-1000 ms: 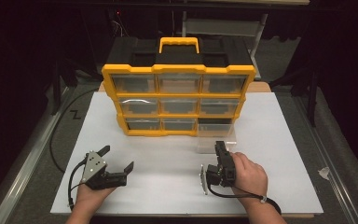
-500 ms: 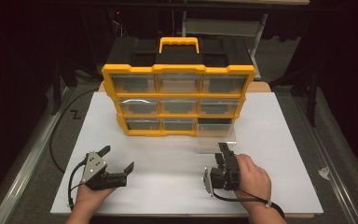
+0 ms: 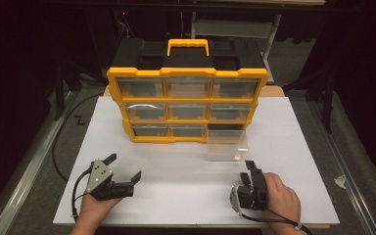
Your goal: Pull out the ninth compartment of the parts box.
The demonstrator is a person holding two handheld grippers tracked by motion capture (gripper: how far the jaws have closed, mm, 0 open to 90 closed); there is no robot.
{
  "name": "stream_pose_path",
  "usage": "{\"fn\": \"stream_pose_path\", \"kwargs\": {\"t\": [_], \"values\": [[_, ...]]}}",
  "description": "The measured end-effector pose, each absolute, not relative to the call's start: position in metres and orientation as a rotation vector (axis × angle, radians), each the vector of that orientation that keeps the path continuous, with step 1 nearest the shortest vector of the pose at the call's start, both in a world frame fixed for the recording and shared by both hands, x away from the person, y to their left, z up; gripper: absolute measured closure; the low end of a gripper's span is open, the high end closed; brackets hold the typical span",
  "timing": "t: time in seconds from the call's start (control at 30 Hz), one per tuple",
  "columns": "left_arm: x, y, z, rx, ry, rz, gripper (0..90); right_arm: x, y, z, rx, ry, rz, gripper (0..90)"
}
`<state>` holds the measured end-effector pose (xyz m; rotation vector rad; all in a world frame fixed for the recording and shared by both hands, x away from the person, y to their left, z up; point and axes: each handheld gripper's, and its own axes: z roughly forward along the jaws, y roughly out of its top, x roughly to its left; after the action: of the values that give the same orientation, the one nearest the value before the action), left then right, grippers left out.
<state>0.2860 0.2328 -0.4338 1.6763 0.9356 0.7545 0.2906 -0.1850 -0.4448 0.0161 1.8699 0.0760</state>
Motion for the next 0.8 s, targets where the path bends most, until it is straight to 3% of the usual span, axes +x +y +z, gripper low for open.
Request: {"fn": "stream_pose_path", "kwargs": {"t": [0.5, 0.67, 0.8], "values": [[0.2856, 0.2327, -0.4357, 1.675, 0.943, 0.75, 0.2, 0.2941, -0.1885, -0.4428, 0.048, 1.888, 0.094, 36.1], [0.2849, 0.2338, -0.4363, 1.673, 0.949, 0.745, 0.2, 0.2933, -0.187, -0.4424, 0.048, 1.888, 0.098, 29.1], [0.2844, 0.2341, -0.4359, 1.67, 0.944, 0.745, 0.2, 0.294, -0.1873, -0.4409, 0.042, 1.894, 0.103, 18.1]]}}
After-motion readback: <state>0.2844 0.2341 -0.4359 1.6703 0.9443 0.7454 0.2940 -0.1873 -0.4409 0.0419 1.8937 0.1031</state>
